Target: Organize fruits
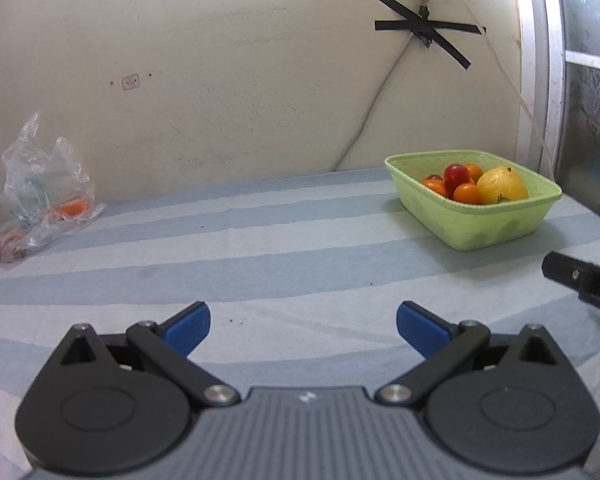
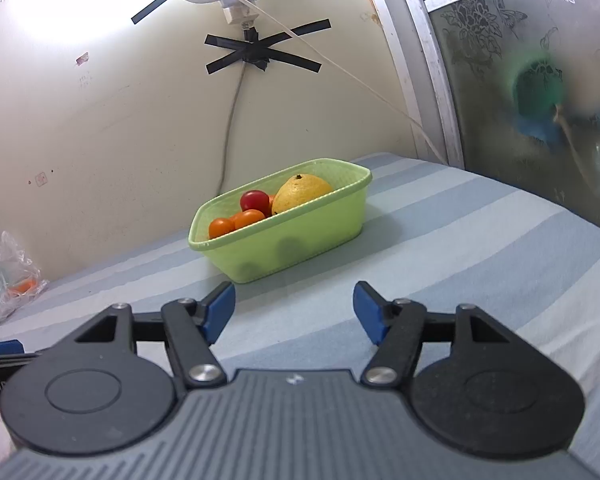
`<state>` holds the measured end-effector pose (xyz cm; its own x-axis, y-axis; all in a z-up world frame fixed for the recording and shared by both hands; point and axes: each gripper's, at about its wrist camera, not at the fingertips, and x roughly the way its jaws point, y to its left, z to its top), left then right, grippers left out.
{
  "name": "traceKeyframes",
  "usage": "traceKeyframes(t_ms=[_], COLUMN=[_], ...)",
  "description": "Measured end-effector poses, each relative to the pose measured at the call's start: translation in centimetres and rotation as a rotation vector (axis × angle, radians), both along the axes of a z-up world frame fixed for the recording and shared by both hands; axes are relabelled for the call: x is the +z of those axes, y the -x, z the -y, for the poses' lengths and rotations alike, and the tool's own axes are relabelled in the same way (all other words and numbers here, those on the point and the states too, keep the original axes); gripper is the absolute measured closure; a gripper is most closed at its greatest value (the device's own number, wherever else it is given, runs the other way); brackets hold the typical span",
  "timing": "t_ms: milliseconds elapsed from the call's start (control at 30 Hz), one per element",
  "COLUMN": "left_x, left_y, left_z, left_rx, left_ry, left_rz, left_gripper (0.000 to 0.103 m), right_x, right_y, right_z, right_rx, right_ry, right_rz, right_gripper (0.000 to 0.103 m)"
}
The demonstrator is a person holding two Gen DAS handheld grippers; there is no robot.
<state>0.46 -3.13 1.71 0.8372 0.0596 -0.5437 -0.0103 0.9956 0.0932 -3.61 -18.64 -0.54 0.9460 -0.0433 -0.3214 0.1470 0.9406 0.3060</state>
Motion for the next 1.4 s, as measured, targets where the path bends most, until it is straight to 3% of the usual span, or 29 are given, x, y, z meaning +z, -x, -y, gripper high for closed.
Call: traceKeyframes(t_ms=[433, 833, 1400], left_x=[-0.4, -0.9, -1.0], left_y=[0.0, -0.5, -0.6], left_z=[0.6, 0.5, 0.4], left_rx=[0.003, -0.006, -0.015], left_ry=[-0.034, -0.013, 0.000], left_rz=[-0.023, -0.080, -0.107], left_gripper=[0.000, 0.000, 0.000], right_x=[0.1, -0.4, -0.3], right_y=[0.1, -0.6, -0.5], right_z=[0.3, 2.1, 2.1], right_rx=[0.005, 0.010, 0.015], right_ry=[-0.010, -0.125, -0.118], right_rz=[0.004, -0.030, -0.028], right_gripper=[0.032, 0.032, 0.031])
